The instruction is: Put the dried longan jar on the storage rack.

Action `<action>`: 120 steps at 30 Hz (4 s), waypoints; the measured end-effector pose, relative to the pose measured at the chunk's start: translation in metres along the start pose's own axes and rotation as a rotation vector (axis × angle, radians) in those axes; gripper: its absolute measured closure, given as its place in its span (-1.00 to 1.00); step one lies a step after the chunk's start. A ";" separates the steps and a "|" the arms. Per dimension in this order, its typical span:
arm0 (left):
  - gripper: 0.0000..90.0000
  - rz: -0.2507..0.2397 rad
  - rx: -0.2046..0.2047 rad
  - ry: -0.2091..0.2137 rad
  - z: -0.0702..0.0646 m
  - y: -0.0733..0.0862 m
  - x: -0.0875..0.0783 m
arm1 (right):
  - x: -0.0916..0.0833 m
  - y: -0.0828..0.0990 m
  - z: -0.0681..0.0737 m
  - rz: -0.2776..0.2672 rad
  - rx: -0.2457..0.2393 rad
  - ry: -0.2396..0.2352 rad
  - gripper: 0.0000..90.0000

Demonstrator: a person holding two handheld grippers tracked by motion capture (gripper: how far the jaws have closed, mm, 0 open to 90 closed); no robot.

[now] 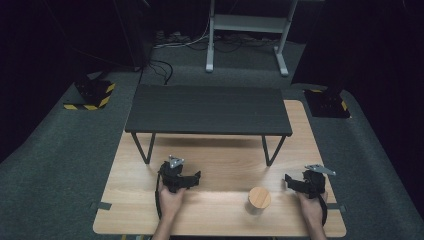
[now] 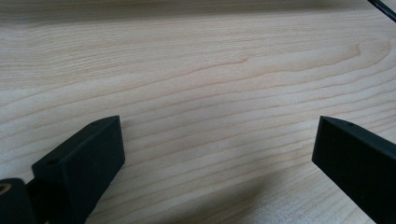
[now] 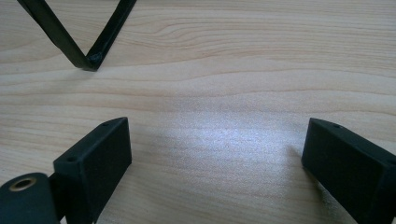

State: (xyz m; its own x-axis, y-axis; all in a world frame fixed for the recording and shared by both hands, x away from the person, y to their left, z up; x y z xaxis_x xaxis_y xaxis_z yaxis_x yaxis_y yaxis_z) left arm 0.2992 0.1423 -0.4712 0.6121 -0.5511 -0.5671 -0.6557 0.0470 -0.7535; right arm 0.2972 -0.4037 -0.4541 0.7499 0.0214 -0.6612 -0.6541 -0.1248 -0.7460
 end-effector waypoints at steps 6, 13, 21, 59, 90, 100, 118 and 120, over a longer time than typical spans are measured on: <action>-0.95 -0.003 0.001 0.001 0.001 0.000 0.000 | 0.000 0.001 -0.004 -0.003 0.003 -0.023 -0.85; -0.95 -0.006 -0.006 0.007 0.002 0.001 -0.001 | -0.001 0.004 -0.012 -0.013 -0.015 -0.075 -0.90; -0.95 -0.007 -0.009 0.010 0.003 0.000 -0.001 | -0.031 0.025 -0.018 -0.089 -0.049 -0.158 -0.92; -0.94 -0.014 -0.017 0.011 0.003 0.001 -0.001 | -0.062 0.050 0.060 -0.188 -0.380 -0.470 -0.88; -0.94 -0.010 -0.013 0.014 0.004 0.001 -0.001 | -0.066 0.020 0.061 -0.244 -0.422 -0.482 -0.44; -0.94 -0.011 -0.016 0.016 0.005 0.001 -0.002 | -0.077 -0.034 0.046 -0.309 -0.415 -0.523 -0.44; -0.94 -0.015 -0.020 0.018 0.005 0.001 -0.001 | -0.097 -0.139 0.029 -0.385 -0.400 -0.567 -0.44; -0.94 -0.015 -0.020 0.017 0.005 0.001 -0.001 | -0.096 -0.152 0.029 -0.386 -0.394 -0.573 -0.44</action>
State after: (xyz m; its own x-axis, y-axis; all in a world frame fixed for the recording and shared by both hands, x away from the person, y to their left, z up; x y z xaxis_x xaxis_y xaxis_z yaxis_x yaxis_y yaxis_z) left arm 0.2996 0.1472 -0.4730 0.6143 -0.5660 -0.5498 -0.6552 0.0225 -0.7551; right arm 0.3216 -0.3585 -0.2790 0.6791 0.6280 -0.3800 -0.1952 -0.3446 -0.9182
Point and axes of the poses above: each handheld gripper's, and its own axes: x roughly forward along the jaws, y roughly out of its underside, z roughly to its left, the point moved 1 cm from there along x, roughly forward along the jaws, and after that the axes turned 10 degrees about y, right-handed, at the moved point
